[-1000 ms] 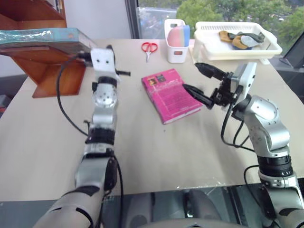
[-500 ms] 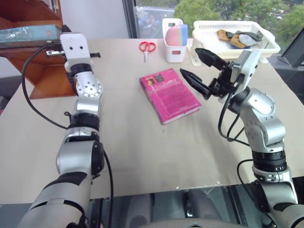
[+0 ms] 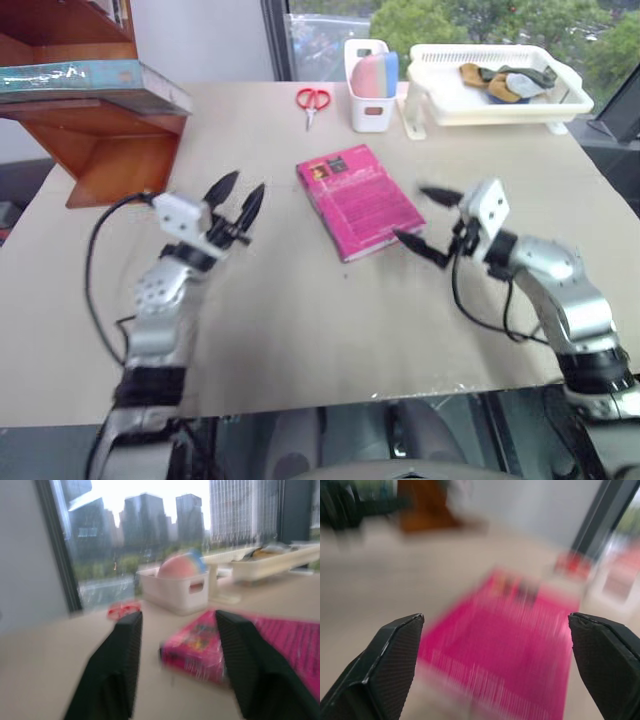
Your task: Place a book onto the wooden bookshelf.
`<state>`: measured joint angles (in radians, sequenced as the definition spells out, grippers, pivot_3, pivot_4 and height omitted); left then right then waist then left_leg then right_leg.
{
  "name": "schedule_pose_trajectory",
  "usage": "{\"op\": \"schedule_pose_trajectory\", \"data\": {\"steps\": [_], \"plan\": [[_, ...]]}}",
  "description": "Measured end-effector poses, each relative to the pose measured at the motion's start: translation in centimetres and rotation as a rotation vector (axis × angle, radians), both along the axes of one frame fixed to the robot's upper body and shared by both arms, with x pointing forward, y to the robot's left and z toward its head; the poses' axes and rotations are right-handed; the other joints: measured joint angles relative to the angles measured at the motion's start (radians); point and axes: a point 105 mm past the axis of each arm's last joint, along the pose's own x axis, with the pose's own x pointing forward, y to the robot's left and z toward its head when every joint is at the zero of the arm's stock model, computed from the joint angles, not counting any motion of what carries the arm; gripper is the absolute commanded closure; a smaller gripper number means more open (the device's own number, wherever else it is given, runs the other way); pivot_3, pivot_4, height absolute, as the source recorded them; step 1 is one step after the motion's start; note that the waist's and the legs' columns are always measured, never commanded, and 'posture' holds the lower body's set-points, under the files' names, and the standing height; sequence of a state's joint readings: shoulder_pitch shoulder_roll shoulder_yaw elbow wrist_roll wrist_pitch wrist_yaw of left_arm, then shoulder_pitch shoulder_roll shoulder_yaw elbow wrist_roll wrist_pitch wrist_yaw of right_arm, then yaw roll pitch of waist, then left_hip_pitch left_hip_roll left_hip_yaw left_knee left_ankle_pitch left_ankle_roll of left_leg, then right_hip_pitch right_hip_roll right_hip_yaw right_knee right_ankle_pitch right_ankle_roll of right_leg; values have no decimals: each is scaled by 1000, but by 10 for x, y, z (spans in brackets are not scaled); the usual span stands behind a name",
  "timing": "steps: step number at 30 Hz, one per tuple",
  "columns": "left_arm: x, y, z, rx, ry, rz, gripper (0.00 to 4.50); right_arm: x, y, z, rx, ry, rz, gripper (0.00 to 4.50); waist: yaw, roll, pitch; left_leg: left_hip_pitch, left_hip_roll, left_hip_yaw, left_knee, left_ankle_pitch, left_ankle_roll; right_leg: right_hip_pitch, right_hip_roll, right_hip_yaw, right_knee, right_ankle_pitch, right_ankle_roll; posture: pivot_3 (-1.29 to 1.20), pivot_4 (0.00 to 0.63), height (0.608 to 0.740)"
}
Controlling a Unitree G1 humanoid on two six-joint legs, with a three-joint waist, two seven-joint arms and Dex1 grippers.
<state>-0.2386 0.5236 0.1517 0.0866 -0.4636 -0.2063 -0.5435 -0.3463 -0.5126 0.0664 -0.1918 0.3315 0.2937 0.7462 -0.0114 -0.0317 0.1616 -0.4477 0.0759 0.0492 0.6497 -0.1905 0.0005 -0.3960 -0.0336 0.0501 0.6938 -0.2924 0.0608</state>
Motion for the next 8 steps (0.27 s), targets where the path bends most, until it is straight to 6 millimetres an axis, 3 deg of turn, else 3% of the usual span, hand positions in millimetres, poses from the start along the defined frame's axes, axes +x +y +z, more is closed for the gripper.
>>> {"op": "schedule_pose_trajectory", "data": {"steps": [1,2,3,5,8], "plan": [[-25,16,-12,11,100,-8,977,-17,-19,-17,-49,58,-30,0,-1,0,0,0,0,-1,0,0,0,0,0,0,-1,0,0,0,150,740],[-44,29,-19,57,170,7,338,-32,-39,-24,-91,82,-71,0,-3,0,0,0,0,0,-2,-1,0,0,-1,0,-3,-1,-1,0,150,740],[-58,46,-29,87,249,50,28,-40,-61,-32,-127,120,-134,0,-2,0,0,1,0,1,-4,-1,0,2,-1,0,-5,-1,-1,0,150,740],[-76,68,-37,121,337,109,28,-46,-85,-32,-161,140,-212,0,-2,0,0,2,1,0,-4,0,0,2,-1,-2,-5,-1,-1,0,150,740],[-104,78,-47,165,453,72,28,-58,-89,-22,-192,106,-219,0,-4,0,0,16,2,1,-7,-1,-2,11,-1,1,-7,-4,-6,0,150,740]]}}
